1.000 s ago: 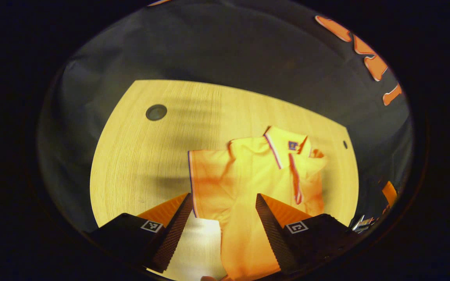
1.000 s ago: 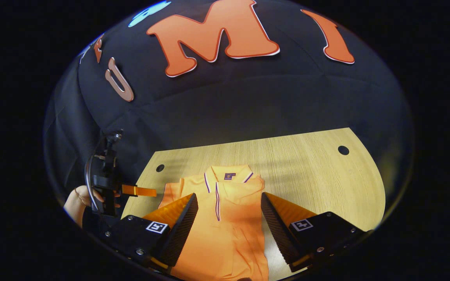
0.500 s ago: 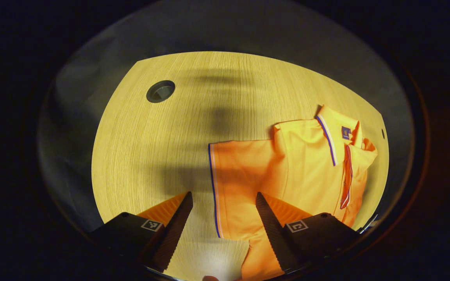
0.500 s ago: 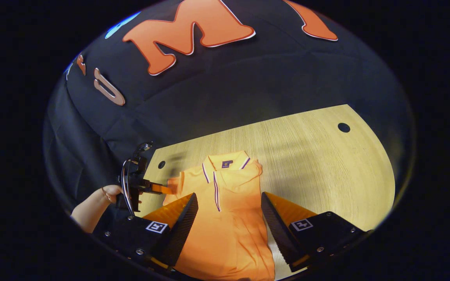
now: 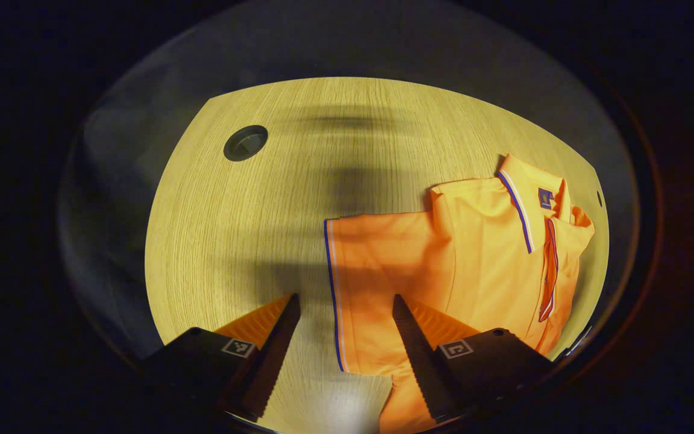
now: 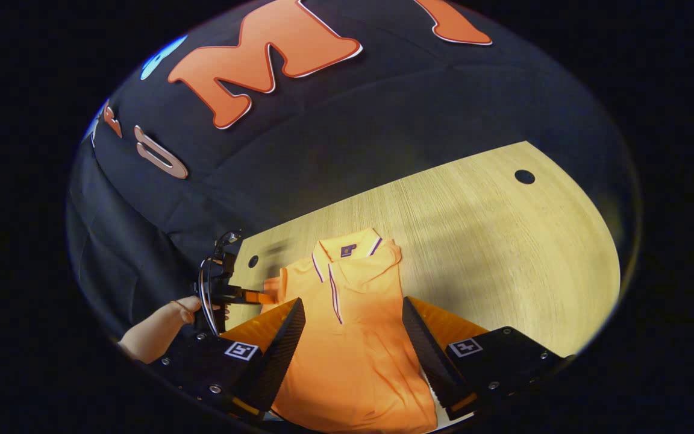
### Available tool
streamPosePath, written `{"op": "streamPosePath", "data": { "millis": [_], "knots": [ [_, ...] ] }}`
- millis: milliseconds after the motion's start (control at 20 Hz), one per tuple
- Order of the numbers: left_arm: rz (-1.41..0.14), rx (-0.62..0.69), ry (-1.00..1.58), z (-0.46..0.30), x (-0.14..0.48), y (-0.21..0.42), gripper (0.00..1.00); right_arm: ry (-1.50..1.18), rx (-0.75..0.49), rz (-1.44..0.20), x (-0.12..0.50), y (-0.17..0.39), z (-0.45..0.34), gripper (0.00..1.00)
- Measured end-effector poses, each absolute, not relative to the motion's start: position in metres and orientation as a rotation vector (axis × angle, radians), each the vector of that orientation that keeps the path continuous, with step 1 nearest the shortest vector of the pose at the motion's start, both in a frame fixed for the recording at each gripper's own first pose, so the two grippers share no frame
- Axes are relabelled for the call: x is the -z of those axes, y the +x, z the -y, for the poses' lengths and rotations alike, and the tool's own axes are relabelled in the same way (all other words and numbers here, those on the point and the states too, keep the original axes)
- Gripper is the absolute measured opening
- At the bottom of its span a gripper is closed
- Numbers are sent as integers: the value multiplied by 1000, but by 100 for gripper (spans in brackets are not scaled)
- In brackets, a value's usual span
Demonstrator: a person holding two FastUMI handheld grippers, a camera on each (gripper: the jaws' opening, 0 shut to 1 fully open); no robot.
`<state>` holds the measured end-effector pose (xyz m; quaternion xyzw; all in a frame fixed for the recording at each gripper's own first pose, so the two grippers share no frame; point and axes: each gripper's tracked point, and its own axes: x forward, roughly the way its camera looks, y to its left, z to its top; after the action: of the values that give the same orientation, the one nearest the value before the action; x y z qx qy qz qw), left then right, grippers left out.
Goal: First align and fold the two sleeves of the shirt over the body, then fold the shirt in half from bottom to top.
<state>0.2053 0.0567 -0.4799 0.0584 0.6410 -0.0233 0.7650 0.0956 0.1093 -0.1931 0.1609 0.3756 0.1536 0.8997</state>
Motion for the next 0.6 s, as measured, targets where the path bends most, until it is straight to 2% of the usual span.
{"op": "streamPosePath", "data": {
  "millis": [50,200,250,300,600],
  "knots": [
    [-1390,62,133,-57,479,206,87,327,-316,-773,194,95,-107,99],
    [-1347,61,99,-52,479,209,6,311,-306,-762,192,91,-96,99],
    [-1334,77,75,-49,471,208,6,318,-311,-758,190,90,-96,99],
    [-1354,84,49,-45,478,204,1,322,-312,-758,189,89,-95,99],
    [-1206,130,76,-30,414,212,1,323,-324,-725,180,83,-87,99]
  ]
}}
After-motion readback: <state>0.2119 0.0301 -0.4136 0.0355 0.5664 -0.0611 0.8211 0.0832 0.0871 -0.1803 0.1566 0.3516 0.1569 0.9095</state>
